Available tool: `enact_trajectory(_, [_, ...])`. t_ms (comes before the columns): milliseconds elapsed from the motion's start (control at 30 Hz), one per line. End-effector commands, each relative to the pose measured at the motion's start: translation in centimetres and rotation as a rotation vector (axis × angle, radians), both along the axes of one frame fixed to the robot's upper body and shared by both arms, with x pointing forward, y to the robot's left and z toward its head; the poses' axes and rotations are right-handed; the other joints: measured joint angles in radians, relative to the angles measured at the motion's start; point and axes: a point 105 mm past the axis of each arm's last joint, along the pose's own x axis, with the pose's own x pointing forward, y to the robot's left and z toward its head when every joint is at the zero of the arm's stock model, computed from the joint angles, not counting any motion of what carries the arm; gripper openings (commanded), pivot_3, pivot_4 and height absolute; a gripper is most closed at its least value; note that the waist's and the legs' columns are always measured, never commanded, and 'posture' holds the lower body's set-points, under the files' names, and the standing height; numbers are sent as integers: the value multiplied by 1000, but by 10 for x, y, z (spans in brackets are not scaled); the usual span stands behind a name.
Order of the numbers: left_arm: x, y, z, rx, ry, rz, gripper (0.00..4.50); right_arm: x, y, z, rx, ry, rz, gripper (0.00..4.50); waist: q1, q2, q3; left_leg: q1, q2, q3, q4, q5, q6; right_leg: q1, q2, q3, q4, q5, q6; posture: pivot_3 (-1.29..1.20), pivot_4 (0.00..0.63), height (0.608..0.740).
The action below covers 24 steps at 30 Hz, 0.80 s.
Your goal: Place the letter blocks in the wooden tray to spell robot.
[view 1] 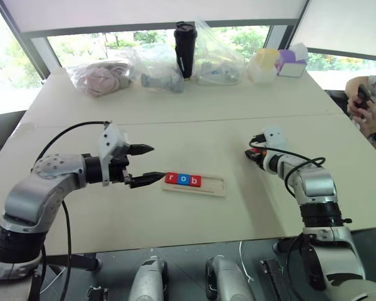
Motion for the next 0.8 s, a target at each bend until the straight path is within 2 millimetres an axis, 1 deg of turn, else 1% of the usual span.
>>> enact_trajectory(33, [-1, -2, 6, -5, -27, -12, 4500, -5, -13, 36, -24, -89, -41, 1203, 1, 0, 0, 0, 0, 0, 0, 0, 0, 0, 0, 0, 0, 0, 0, 0, 150, 740])
enact_trajectory(100, [-1, -2, 6, -3, -28, -19, 4500, -16, -20, 53, -27, -112, -67, 1203, 1, 1, 0, -1, 0, 0, -1, 0, 0, -1, 0, 0, 0, 0, 0, 0, 150, 740])
enact_trajectory(167, [-3, -4, 4, 5, -27, -31, 4500, -30, -27, 61, 31, -107, -149, 1203, 1, 1, 0, -1, 0, 0, -1, 0, 0, -2, 0, 0, 0, 0, 0, 0, 150, 740])
enact_trajectory(267, [-4, -7, -5, 39, -30, -47, 4500, -59, -32, 51, 90, -35, -291, 1203, 2, 0, -1, -1, 0, -1, -1, 0, 0, -2, 0, 0, 0, 0, 1, 0, 150, 740])
enact_trajectory(333, [-3, -9, -7, 34, -27, -55, 4500, -77, -21, 41, 151, 18, -341, 1203, 0, 0, -1, -1, 1, -1, -2, 0, 0, -2, 1, -1, 0, 0, 1, 0, 150, 740])
enact_trajectory(400, [-1, -11, -7, 30, -29, -65, 4500, -90, 4, 31, 211, 35, -315, 1203, -2, 1, -1, -1, 1, -1, -2, 0, 0, -3, 1, -1, 0, 0, 0, 0, 150, 740])
enact_trajectory(467, [3, -12, -7, 36, -33, -76, 4500, -100, 23, 21, 232, 52, -288, 1203, -1, 1, -1, -1, 1, -2, -2, 0, 0, -3, 1, -1, 1, 0, -1, 0, 150, 740])
enact_trajectory(533, [5, -12, -7, 41, -37, -85, 4500, -105, 29, 15, 236, 65, -294, 1203, -2, 1, -1, -1, 1, -2, -2, 0, 0, -3, 1, -1, 1, -2, -3, 0, 150, 740])
enact_trajectory(667, [7, -10, -6, 42, -35, -95, 4500, -113, 32, 7, 228, 87, -320, 1203, -1, 1, -1, -1, 0, -2, -1, 0, 0, -2, -1, 0, -2, -2, -3, 0, 150, 740])
enact_trajectory(767, [7, -6, -8, 58, -29, -97, 4500, -118, 38, 0, 226, 110, -314, 1203, -2, 1, -1, -3, 0, -3, -2, 0, 0, -3, -1, 0, -2, -2, -3, 0, 150, 740])
enact_trajectory(800, [6, -6, -9, 61, -28, -99, 4500, -119, 40, -1, 227, 116, -314, 1703, -3, 1, -1, -3, 0, -3, -2, 0, 0, -4, 0, 0, -2, -2, -3, 0, 150, 740])
